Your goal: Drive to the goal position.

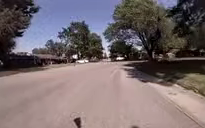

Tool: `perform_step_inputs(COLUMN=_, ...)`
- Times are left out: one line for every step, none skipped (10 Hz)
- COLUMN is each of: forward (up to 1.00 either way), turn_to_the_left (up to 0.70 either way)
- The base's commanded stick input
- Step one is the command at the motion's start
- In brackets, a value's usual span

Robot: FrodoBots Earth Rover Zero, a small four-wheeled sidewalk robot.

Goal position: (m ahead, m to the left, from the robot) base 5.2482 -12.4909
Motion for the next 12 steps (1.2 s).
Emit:
perform_step_inputs(forward=0.5, turn_to_the_left=0.0)
perform_step_inputs(forward=0.5, turn_to_the_left=0.0)
perform_step_inputs(forward=0.5, turn_to_the_left=0.0)
perform_step_inputs(forward=0.5, turn_to_the_left=0.0)
perform_step_inputs(forward=0.5, turn_to_the_left=0.0)
perform_step_inputs(forward=0.5, turn_to_the_left=0.0)
perform_step_inputs(forward=0.5, turn_to_the_left=0.0)
perform_step_inputs(forward=0.5, turn_to_the_left=0.0)
perform_step_inputs(forward=0.5, turn_to_the_left=0.0)
perform_step_inputs(forward=0.5, turn_to_the_left=0.0)
perform_step_inputs(forward=0.5, turn_to_the_left=-0.5)
perform_step_inputs(forward=0.5, turn_to_the_left=-0.5)
